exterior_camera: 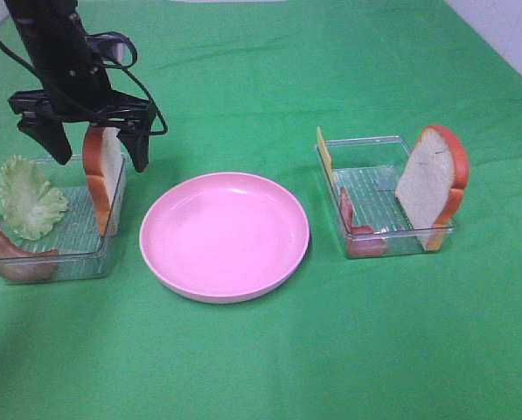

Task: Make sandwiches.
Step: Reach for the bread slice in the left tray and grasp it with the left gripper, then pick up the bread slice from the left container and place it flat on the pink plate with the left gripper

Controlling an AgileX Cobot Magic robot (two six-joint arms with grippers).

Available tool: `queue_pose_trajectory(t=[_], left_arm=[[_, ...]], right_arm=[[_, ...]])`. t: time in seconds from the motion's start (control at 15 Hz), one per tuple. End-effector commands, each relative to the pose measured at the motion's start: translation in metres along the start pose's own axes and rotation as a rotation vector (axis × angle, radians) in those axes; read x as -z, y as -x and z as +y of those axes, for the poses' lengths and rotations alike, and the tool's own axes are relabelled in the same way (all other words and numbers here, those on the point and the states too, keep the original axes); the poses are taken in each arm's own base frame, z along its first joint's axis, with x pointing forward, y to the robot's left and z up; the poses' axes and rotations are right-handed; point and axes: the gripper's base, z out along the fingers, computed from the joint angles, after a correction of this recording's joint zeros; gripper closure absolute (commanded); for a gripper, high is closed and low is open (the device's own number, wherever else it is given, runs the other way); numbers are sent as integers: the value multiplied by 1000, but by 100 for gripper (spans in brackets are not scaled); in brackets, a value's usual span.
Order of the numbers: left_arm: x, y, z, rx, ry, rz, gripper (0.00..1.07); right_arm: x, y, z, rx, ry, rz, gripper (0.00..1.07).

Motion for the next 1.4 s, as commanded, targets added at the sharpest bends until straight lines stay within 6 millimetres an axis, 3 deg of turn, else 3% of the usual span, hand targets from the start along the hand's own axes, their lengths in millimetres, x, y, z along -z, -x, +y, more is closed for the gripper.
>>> queue_pose_trajectory(t=[0.07,0.13,0.27,0.4,0.8,1.0,1.2,1.4], left_arm=[[-3,1,-1,-16,-1,5,20],[-2,2,-1,-25,0,-5,47],[-2,3,-1,-30,9,-15,85],[-2,2,-1,-26,3,-9,100],[0,0,-1,9,6,10,104],[13,-3,2,29,45,9,107],[36,-10,2,33,45,10,107],[89,-20,-1,54,5,-107,107]], right_arm=[[1,0,0,16,2,-27,11],[1,0,0,16,2,-27,11],[1,0,0,16,2,-27,11],[1,0,0,16,2,-27,11],[1,0,0,16,2,-27,11],[1,0,0,16,2,-27,11],[1,0,0,16,2,-27,11],[1,0,0,16,2,-27,11]])
